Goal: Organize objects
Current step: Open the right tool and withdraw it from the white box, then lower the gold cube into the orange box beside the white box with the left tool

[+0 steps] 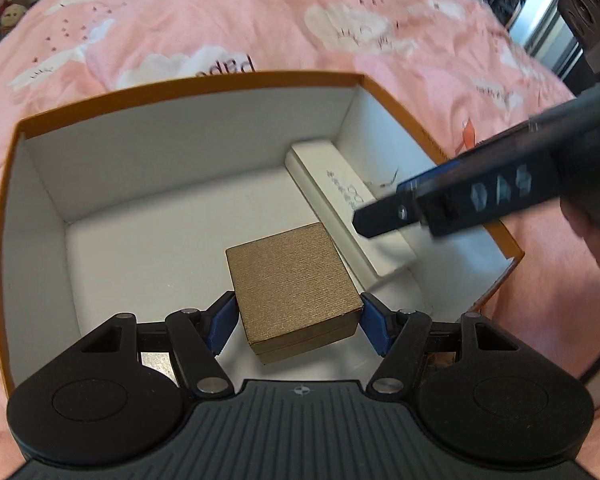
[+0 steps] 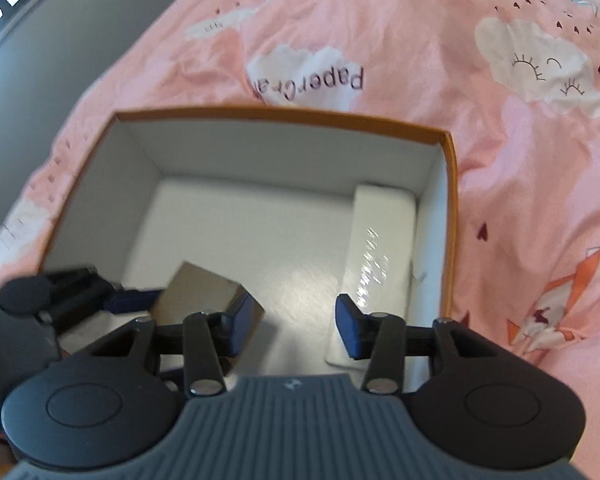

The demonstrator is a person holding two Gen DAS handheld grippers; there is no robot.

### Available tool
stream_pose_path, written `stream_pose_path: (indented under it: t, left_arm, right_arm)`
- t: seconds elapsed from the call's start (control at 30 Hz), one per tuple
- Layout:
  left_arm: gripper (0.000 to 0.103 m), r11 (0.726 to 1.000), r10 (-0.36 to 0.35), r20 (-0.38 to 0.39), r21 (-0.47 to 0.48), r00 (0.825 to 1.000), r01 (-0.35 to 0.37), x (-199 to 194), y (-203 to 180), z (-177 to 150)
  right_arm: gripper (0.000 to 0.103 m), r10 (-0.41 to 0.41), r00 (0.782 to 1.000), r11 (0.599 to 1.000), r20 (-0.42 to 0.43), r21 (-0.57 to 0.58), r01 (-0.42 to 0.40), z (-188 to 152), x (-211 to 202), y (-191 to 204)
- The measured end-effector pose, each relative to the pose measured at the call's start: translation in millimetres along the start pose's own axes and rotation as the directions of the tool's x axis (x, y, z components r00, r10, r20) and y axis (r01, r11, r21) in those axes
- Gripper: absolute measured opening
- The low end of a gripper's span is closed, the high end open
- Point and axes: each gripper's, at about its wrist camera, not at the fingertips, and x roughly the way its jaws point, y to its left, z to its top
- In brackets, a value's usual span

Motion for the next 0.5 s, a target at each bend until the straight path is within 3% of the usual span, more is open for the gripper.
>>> stream_pose_path:
  t: [0.13, 0.2, 0.27, 0.4, 0.5]
  left_arm:
    - [0.075, 1.000, 0.006, -0.086, 0.027, 0.996, -0.003, 9.4, -0.8, 8.8]
    - [0.075, 0.999, 0.004, -0.124, 0.033, 0.992, 0.001, 15.0, -0.4, 11.5]
    - [0.075, 1.000, -0.011, -0.154, 0.024, 0.988, 0.015, 19.5, 1.7, 14.6]
    - [0.073, 0.999, -0.043, -0.196, 0.020, 0.980, 0.048, 23.8, 4.0, 18.7]
    - [0.073, 0.999, -0.027, -0.197, 0.020, 0.980, 0.031, 24.6, 5.1, 22.3]
  right_arm:
    - [0.044, 0.039, 0.998, 0.999, -0.048, 0.035, -0.038, -10.3, 13.1, -13.7]
    - [0.035, 0.062, 0.996, 0.996, -0.065, 0.064, -0.058, -14.7, 23.1, -19.1]
    - [0.033, 0.071, 0.994, 0.995, -0.080, 0.076, -0.065, -19.0, 29.8, -20.7]
    - [0.024, 0.103, 0.988, 0.993, -0.115, 0.062, -0.096, -22.8, 43.7, -17.1]
    - [0.024, 0.112, 0.987, 0.991, -0.113, 0.079, -0.103, -20.4, 47.8, -18.7]
